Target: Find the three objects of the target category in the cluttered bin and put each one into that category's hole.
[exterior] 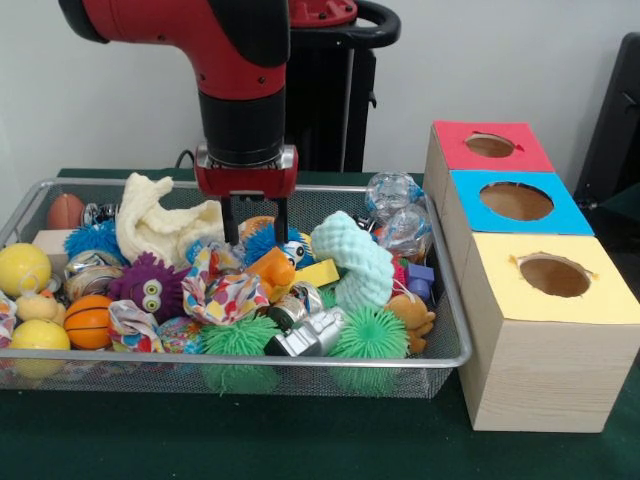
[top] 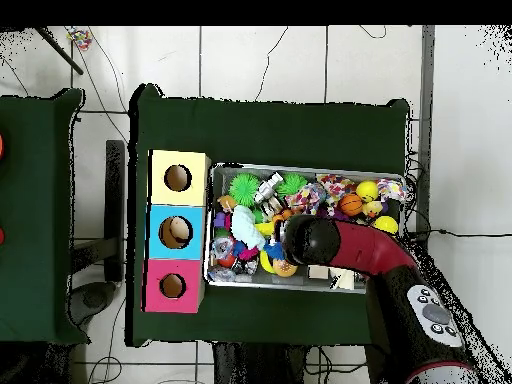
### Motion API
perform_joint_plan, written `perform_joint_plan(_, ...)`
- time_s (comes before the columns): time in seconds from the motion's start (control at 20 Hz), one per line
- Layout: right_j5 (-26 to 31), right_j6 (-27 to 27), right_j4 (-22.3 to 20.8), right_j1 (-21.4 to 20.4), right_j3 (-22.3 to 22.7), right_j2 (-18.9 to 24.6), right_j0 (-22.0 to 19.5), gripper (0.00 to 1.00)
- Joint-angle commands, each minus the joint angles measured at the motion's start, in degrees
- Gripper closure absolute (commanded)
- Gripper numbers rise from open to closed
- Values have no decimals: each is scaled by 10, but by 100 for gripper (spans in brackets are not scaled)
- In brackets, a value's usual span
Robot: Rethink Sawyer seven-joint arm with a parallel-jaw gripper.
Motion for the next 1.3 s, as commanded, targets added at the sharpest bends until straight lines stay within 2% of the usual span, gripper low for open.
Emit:
perform_joint_plan(0.05, 28, 92, 10, -38, 17, -20, 34, 0)
perform_joint_plan(0.3, 25, 99, 21, -15, -6, -25, 49, 0)
perform_joint_plan(0.55, 38, 95, 30, 18, -55, -30, 60, 0)
perform_joint_plan(0.95, 112, 44, 42, 69, -150, -9, 53, 0)
perform_joint_plan(1.3, 119, 30, 46, 64, -142, 1, 39, 0)
